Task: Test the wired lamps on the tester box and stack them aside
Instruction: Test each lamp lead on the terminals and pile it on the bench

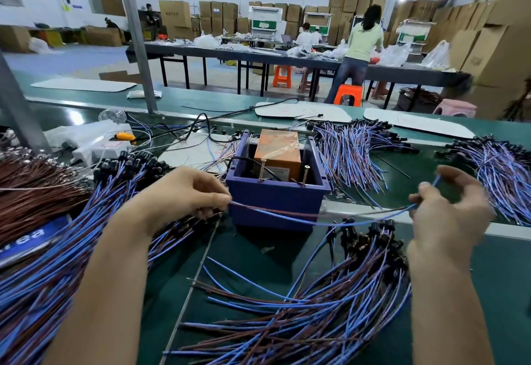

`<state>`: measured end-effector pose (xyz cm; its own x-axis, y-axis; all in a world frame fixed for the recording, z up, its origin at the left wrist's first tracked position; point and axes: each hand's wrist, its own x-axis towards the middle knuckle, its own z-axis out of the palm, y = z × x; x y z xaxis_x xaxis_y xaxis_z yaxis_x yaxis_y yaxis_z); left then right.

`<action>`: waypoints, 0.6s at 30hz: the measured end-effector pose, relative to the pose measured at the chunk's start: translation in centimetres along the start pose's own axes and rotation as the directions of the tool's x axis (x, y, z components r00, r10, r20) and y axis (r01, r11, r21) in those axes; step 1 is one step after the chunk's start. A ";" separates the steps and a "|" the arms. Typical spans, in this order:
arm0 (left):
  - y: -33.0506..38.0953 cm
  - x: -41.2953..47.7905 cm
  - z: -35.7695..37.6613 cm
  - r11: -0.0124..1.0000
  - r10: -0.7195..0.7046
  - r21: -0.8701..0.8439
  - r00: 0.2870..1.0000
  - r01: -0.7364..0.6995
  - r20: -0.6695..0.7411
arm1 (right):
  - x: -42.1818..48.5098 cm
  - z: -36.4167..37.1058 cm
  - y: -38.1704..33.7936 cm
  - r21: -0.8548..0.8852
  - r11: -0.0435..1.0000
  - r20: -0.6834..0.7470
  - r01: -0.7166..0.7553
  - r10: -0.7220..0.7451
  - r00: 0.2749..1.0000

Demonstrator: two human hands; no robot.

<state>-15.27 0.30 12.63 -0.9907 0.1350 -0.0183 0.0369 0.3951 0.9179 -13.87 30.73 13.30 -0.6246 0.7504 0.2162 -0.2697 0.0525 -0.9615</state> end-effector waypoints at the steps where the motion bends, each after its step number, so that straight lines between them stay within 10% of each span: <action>1: 0.2 0.0 0.0 0.995 0.012 -0.096 1.000 -0.013 -0.008 | 0.0 -0.1 0.0 -0.161 0.985 0.084 0.064 -0.051 0.995; 8: 2.4 -0.5 1.5 0.851 0.163 -0.514 0.985 -0.110 0.058 | -2.0 0.3 -0.3 -0.707 0.592 0.658 0.387 0.350 0.666; 14: 2.9 -0.3 3.7 0.869 0.172 -0.489 0.974 -0.078 0.150 | -5.2 2.0 -3.0 -0.305 0.928 0.829 0.214 0.149 0.539; 18: 3.2 -0.1 4.9 0.850 0.175 -0.525 0.967 -0.052 0.187 | -7.0 3.0 -3.0 -0.221 0.933 0.851 0.284 0.042 0.523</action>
<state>-14.42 6.02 13.57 -0.9267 0.3695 0.0684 0.0139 -0.1481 0.9889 -10.88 23.38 15.15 -0.9620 -0.1659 0.2168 -0.2671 0.4078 -0.8732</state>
